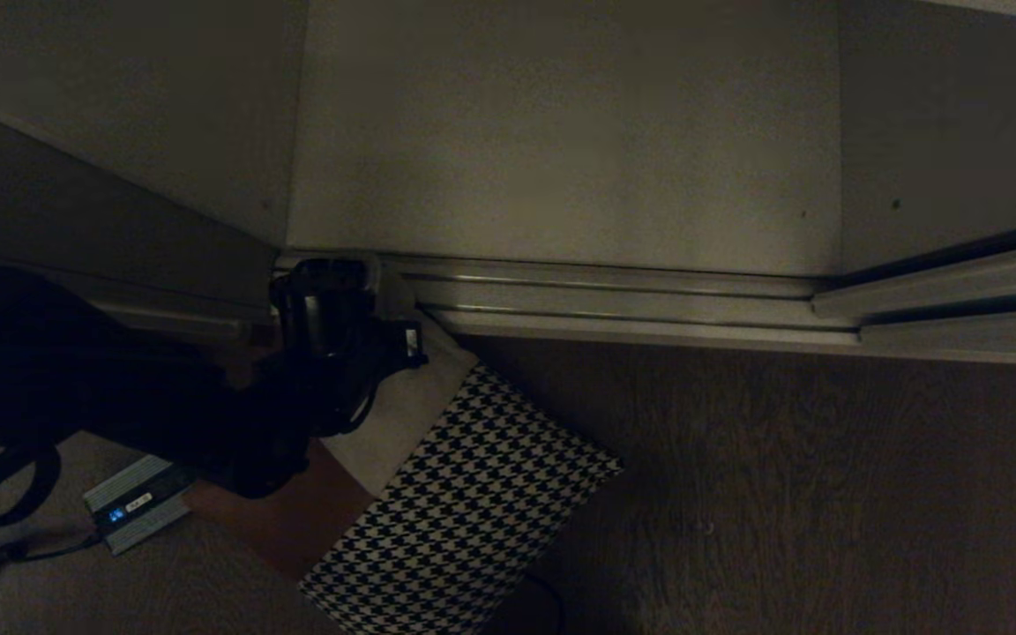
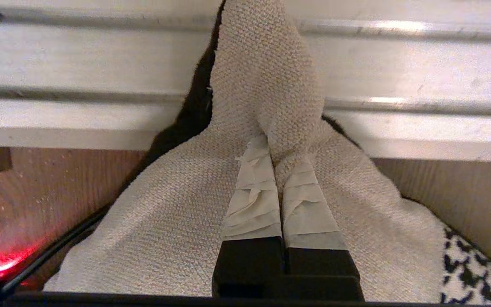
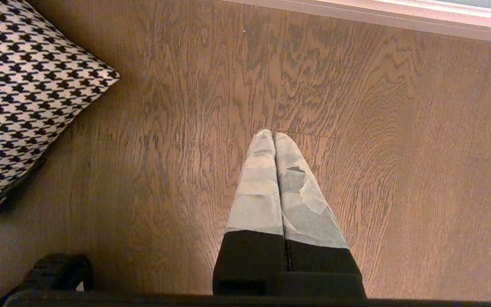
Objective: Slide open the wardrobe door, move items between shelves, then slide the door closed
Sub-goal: Place the pillow on the higher shelf
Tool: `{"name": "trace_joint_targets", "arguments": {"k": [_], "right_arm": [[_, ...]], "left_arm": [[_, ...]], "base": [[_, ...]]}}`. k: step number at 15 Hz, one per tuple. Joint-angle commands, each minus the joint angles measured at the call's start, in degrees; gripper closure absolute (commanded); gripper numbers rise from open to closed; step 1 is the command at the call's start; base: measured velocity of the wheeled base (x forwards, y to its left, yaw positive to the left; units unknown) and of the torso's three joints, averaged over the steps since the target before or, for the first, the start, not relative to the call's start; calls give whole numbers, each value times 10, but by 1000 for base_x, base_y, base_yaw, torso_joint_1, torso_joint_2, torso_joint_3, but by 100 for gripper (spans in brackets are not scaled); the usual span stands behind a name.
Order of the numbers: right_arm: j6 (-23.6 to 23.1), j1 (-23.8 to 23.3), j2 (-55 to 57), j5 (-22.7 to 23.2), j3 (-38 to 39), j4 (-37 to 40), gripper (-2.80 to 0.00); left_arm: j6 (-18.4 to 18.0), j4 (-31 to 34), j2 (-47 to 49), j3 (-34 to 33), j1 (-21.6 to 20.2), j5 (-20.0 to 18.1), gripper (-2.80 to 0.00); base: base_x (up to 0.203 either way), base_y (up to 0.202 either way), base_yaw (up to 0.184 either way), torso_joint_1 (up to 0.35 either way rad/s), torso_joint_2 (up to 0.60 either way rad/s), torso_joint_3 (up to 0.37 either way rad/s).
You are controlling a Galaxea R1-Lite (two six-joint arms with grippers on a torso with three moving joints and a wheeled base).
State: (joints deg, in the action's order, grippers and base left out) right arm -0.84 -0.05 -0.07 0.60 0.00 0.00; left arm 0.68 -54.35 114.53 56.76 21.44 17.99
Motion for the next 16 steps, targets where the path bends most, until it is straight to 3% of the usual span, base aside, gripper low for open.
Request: {"name": "trace_joint_targets", "arguments": {"k": [1, 5, 16], "right_arm": [[0, 0, 0, 0, 2, 0, 0], [0, 0, 0, 0, 2, 0, 0], [0, 0, 0, 0, 2, 0, 0]], "left_arm": [[3, -3, -28, -7, 2, 2, 0], [8, 30, -100, -34, 18, 2, 0], [59, 286, -344, -59, 121, 9, 0]], "base": [[0, 0, 0, 0, 0, 0], [0, 0, 0, 0, 0, 0], [0, 0, 0, 0, 0, 0]]}}
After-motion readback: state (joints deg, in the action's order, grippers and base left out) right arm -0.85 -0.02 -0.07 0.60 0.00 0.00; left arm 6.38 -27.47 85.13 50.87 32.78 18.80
